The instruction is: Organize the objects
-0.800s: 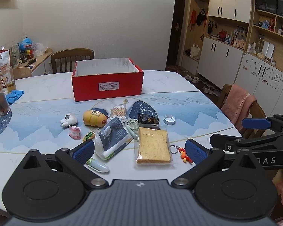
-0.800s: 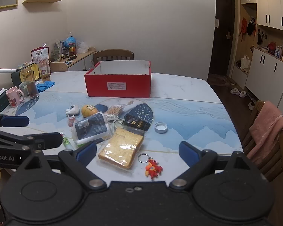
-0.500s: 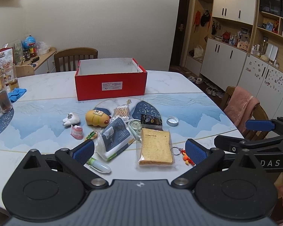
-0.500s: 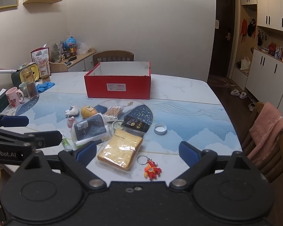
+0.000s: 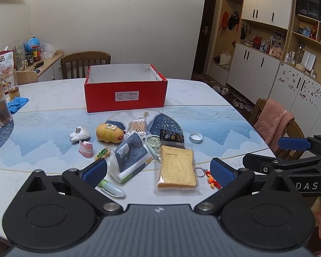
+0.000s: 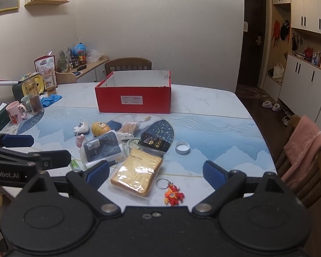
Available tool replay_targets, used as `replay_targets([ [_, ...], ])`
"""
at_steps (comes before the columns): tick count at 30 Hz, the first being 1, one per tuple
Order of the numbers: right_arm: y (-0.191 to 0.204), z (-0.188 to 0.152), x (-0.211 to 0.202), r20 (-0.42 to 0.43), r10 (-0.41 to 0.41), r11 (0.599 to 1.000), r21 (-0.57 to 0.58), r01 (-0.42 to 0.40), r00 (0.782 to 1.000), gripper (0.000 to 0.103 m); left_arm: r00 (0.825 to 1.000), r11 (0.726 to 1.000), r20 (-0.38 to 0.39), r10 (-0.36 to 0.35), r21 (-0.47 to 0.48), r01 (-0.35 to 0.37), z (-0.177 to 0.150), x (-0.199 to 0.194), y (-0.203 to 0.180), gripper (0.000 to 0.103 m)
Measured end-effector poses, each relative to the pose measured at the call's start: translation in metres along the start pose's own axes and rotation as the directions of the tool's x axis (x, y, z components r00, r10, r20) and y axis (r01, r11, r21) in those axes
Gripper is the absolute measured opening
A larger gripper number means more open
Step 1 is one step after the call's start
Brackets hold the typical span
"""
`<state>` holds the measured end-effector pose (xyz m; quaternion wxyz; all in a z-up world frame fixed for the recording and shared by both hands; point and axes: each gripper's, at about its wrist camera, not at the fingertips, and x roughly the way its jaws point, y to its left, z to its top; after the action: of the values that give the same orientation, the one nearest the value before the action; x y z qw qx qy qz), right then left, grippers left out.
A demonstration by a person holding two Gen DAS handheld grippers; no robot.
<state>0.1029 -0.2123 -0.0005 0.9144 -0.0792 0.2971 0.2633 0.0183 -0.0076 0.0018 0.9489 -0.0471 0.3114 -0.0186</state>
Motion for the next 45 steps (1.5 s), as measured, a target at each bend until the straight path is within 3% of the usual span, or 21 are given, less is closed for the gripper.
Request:
replay_targets([
  [14, 0.007, 0.002, 0.005, -0.006, 0.020, 1.000, -0.017, -0.020, 1.000, 0.094, 1.000, 1.000, -0.016, 0.006, -0.005, -0.007, 0.000, 0.005, 0.007, 0.103],
  [24, 0.001, -0.005, 0.035, -0.063, 0.014, 0.998, -0.061, -0.018, 0.998, 0.094, 0.993, 0.995, -0.064, 0.103, 0.019, -0.102, -0.006, 0.038, 0.030, 0.103],
  [29, -0.010, -0.018, 0.066, -0.126, -0.018, 0.999, -0.048, 0.012, 0.992, 0.092, 0.979, 0.985, -0.114, 0.171, 0.036, -0.168, -0.018, 0.074, 0.055, 0.103],
  [37, -0.028, -0.037, 0.114, -0.251, -0.040, 0.999, 0.014, 0.045, 0.967, 0.089, 0.927, 0.963, -0.280, 0.251, -0.023, -0.268, -0.037, 0.135, 0.094, 0.102],
  [45, -0.026, -0.046, 0.139, -0.311, -0.051, 0.999, -0.003, 0.053, 0.949, 0.086, 0.906, 0.960, -0.352, 0.237, -0.056, -0.273, -0.031, 0.161, 0.103, 0.099],
])
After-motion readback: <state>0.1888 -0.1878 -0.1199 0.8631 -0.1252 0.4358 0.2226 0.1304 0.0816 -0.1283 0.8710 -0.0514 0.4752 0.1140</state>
